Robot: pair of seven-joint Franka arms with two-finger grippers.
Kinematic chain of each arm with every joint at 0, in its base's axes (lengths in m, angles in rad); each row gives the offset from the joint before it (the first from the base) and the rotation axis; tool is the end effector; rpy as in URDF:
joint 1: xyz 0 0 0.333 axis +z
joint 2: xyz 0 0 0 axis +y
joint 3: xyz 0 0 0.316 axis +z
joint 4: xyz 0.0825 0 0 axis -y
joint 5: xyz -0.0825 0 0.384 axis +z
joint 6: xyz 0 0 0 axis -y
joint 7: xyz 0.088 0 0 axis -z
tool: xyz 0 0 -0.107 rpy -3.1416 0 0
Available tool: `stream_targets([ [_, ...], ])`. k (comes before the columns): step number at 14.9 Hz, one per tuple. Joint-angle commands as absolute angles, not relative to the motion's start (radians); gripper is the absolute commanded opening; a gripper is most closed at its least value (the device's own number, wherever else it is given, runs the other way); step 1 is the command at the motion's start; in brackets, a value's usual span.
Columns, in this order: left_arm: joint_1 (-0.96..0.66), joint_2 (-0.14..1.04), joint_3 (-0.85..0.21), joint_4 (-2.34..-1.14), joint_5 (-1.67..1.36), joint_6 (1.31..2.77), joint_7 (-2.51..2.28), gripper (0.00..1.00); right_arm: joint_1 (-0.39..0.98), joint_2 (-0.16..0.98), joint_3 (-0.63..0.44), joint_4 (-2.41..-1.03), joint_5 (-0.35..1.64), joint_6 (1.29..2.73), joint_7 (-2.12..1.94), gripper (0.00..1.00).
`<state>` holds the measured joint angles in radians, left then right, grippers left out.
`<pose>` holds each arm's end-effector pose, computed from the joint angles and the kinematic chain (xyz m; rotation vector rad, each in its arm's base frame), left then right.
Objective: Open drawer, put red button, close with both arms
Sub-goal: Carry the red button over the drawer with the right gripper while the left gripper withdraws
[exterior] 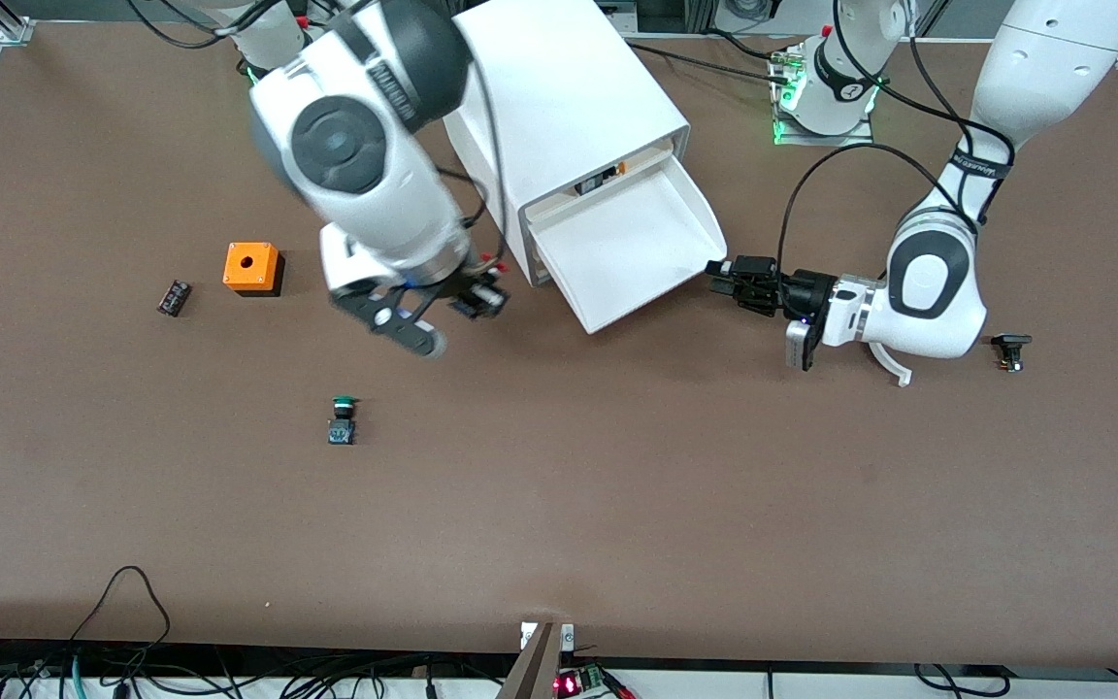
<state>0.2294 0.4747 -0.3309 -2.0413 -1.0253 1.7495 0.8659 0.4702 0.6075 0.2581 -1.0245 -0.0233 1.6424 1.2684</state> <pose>0.5290 -0.1295 0.2252 1.8773 -0.3346 -0.2890 0.5781 0.4349 0.5073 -2.9186 0.8794 0.1331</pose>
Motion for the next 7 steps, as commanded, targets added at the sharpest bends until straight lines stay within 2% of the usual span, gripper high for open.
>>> stream_targets([
  [1,0.23,0.437,-0.328,-1.956,-0.91,1.678,0.712,1.0,0.526,0.64,0.247,-0.994,-0.028,1.709,1.44,0.0],
  [7,0.23,0.433,-0.33,-1.625,-0.519,1.43,0.324,1.0,0.653,0.732,0.247,-0.997,-0.092,1.877,1.788,0.0],
])
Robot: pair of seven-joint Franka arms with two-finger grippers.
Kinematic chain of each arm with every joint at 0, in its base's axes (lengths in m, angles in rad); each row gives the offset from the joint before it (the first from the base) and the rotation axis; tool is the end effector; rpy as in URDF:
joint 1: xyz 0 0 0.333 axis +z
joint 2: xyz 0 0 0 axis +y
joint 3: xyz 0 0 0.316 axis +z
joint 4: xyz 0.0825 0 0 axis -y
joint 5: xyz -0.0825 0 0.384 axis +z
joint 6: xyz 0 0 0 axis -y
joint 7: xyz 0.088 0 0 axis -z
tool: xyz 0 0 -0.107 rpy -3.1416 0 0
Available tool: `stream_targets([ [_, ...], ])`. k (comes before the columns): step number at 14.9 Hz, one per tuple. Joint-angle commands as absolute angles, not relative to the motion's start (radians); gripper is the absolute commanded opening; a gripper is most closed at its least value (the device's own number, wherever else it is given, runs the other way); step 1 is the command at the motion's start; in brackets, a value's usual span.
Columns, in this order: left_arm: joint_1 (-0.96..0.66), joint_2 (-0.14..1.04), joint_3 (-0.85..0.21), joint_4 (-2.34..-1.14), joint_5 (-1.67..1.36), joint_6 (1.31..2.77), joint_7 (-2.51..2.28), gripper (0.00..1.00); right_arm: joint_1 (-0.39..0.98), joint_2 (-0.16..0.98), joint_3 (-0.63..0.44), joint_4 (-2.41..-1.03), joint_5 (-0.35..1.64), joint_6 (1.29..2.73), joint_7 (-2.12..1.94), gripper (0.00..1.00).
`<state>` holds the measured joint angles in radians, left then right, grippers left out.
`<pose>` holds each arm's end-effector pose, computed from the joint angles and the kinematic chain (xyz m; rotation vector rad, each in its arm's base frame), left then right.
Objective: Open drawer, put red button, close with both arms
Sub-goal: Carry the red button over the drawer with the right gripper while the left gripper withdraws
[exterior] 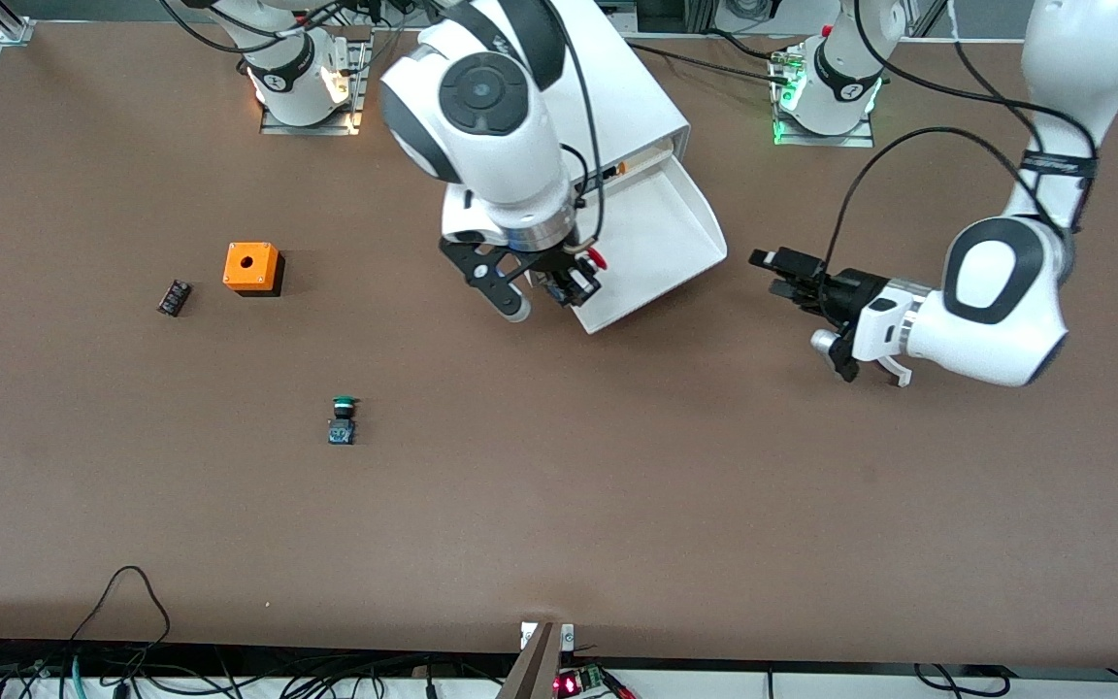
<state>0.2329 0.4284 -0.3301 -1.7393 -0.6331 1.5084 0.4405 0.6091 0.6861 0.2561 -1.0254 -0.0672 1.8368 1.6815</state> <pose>0.5807 -0.1066 0.3391 2.1804 -0.4151 -0.5817 0.5405 0.5270 0.4677 -2.6982 1.2553 0.0664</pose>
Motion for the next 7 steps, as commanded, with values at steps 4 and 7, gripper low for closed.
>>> stream_targets([
  [4,0.218,0.431,-0.348,-1.464,-0.294,1.329,0.131,1.0,0.741,0.811,0.247,-0.999,-0.167,1.945,1.955,0.0],
  [7,0.172,0.413,-0.35,-1.407,-0.114,1.327,0.071,1.0,0.767,0.844,0.247,-1.0,-0.167,1.956,2.023,0.0],
])
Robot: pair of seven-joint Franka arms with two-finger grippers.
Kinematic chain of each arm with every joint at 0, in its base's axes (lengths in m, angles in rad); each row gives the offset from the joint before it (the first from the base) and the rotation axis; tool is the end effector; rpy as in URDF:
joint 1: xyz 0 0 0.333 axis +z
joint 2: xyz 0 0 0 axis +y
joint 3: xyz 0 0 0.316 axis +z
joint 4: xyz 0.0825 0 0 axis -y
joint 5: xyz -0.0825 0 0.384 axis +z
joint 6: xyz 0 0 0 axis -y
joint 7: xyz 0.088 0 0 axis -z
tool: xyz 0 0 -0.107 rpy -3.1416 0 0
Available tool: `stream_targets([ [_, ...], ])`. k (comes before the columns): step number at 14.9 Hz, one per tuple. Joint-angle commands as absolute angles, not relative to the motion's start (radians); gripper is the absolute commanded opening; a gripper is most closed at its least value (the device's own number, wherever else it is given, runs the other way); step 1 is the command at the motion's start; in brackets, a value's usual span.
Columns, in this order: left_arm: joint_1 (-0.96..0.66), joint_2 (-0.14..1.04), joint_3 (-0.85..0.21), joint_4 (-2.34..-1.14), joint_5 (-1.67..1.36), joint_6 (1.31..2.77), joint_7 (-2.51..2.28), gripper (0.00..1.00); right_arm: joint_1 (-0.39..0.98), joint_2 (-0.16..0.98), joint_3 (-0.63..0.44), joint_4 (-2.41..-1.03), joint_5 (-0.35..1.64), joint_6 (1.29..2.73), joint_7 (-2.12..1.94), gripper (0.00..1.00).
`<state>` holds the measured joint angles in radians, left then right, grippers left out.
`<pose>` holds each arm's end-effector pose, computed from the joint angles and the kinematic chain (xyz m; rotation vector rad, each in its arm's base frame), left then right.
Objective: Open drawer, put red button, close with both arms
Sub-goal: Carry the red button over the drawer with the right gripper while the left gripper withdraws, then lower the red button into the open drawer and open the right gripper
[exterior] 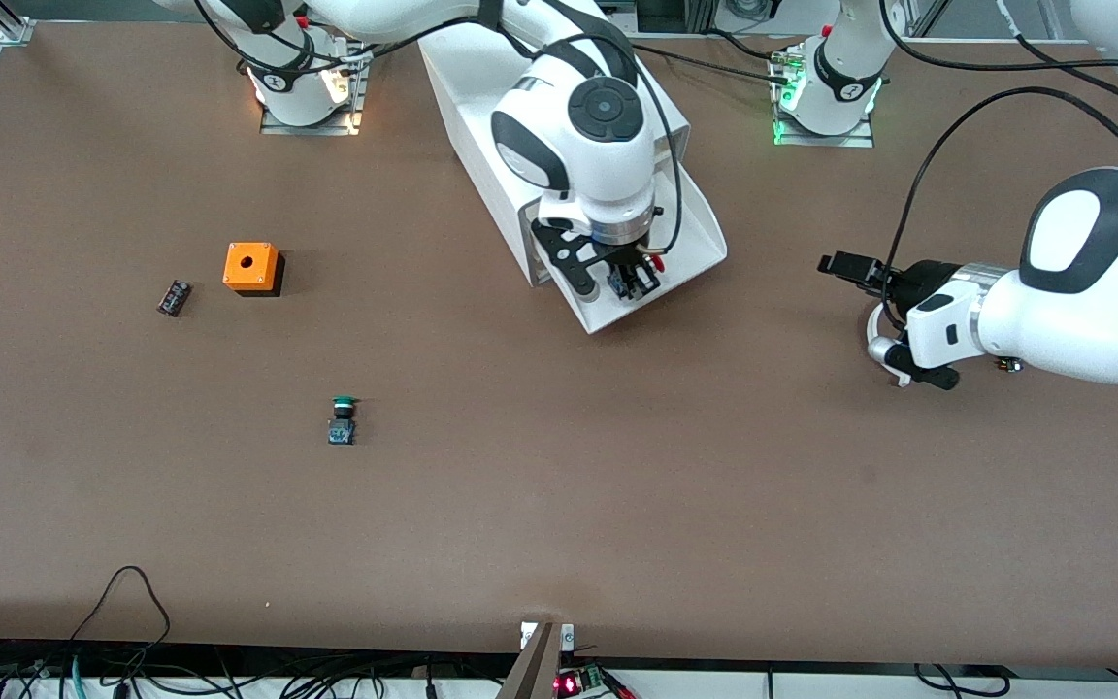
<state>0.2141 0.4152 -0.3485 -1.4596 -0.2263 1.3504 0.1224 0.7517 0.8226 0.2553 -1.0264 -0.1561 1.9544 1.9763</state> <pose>0.6105 -0.0793 0.4357 2.6678 -0.3458 -0.6921 0.4814 0.6114 0.3751 -2.6356 1.4585 0.0341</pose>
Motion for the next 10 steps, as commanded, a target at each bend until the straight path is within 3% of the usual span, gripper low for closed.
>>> stream_targets([
  [1,0.16,0.408,-0.351,-1.398,-0.048,1.327,0.066,1.0,0.77,0.851,0.247,-1.002,-0.167,1.974,2.043,0.0],
  [7,0.117,0.413,-0.342,-1.264,0.167,1.334,0.072,1.0,0.79,0.874,0.247,-1.02,-0.167,2.028,2.151,0.0],
  [8,0.117,0.425,-0.342,-1.241,0.161,1.345,0.072,1.0,0.792,0.874,0.247,-1.025,-0.167,2.036,2.161,0.14],
  [10,0.101,0.442,-0.341,-1.212,0.169,1.353,0.063,1.0,0.792,0.873,0.247,-1.026,-0.167,2.045,2.175,0.6],
])
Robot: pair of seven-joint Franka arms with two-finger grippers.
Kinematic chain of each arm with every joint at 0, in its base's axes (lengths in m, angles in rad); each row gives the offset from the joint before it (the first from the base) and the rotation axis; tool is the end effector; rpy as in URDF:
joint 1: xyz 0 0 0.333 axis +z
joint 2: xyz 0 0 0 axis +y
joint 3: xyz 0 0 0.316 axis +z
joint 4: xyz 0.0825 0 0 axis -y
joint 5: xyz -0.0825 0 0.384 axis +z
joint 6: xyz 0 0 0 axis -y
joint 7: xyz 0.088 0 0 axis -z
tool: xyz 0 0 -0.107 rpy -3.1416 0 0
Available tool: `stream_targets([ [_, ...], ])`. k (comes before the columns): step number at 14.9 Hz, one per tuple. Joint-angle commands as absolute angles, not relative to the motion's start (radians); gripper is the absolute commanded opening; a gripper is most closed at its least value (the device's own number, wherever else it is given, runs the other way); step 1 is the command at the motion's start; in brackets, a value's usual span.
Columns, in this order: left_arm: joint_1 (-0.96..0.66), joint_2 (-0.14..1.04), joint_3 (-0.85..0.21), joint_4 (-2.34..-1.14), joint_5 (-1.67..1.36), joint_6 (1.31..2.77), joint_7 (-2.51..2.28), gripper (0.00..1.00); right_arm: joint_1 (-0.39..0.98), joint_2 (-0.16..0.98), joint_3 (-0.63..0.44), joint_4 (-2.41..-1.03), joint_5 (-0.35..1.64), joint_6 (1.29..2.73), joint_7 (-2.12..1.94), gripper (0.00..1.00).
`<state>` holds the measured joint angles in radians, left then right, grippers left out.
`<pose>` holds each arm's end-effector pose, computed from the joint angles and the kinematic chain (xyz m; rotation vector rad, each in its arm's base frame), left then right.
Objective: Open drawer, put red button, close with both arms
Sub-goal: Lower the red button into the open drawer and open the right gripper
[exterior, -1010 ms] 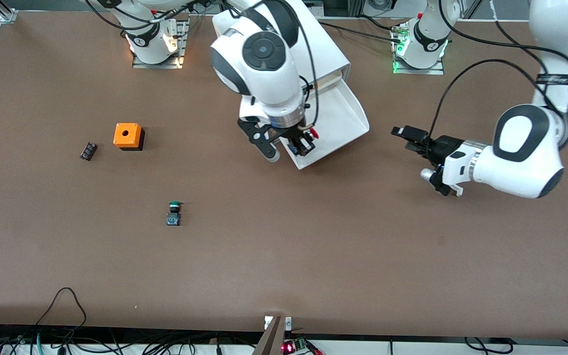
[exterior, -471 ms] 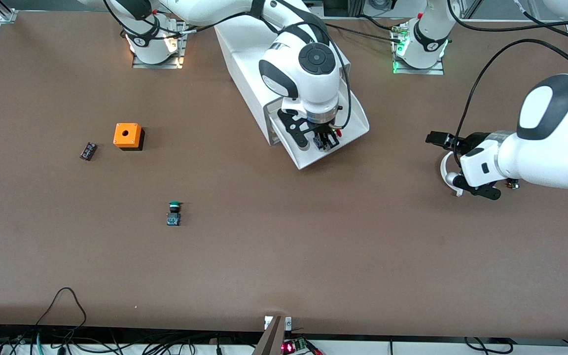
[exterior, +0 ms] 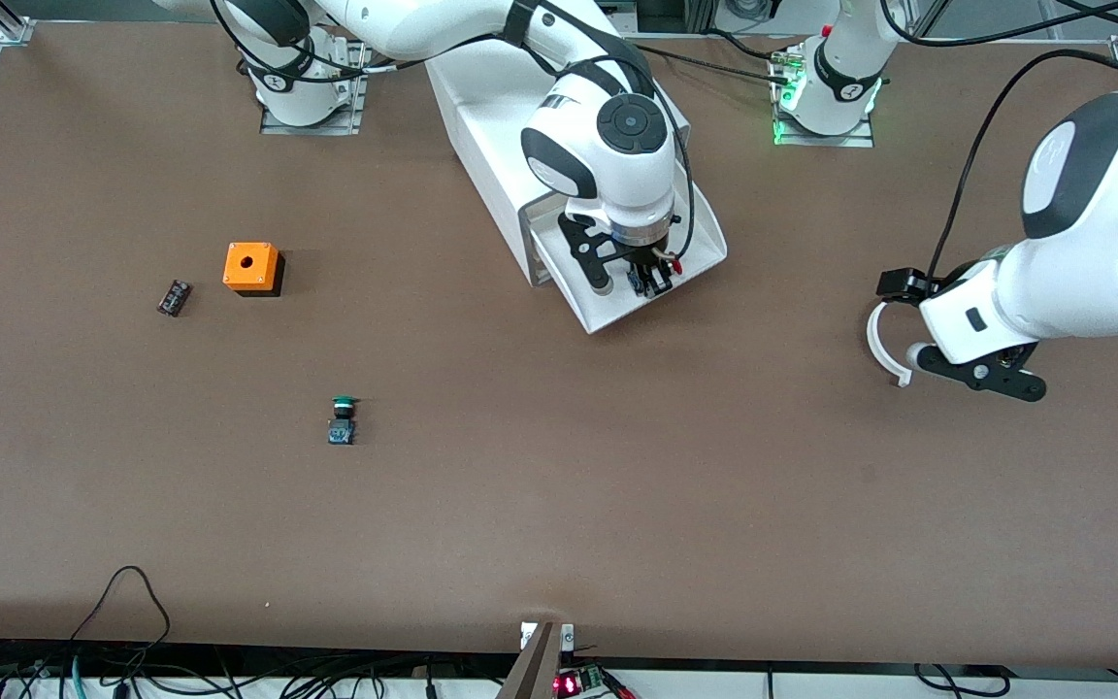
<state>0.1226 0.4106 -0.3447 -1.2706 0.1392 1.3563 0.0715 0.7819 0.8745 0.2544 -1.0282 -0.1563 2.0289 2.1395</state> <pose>0.6340 -0.0832 0.5111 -3.0526 0.4281 0.4681 0.4679 0.6319 0.3416 -2.5135 1.6241 0.0675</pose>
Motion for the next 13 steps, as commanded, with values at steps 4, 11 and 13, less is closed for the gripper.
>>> stream_targets([
  [4,0.097,0.442,-0.334,-1.206,0.166,1.353,0.057,1.0,0.79,0.865,0.236,-1.023,-0.169,2.04,2.169,1.0],
  [11,0.098,0.436,-0.345,-1.281,0.104,1.488,-0.232,1.0,0.671,0.769,0.239,-1.017,-0.14,1.99,2.011,1.0],
  [13,0.08,0.439,-0.348,-1.328,0.081,1.56,-0.348,1.0,0.617,0.727,0.239,-1.017,-0.08,1.936,1.895,1.0],
])
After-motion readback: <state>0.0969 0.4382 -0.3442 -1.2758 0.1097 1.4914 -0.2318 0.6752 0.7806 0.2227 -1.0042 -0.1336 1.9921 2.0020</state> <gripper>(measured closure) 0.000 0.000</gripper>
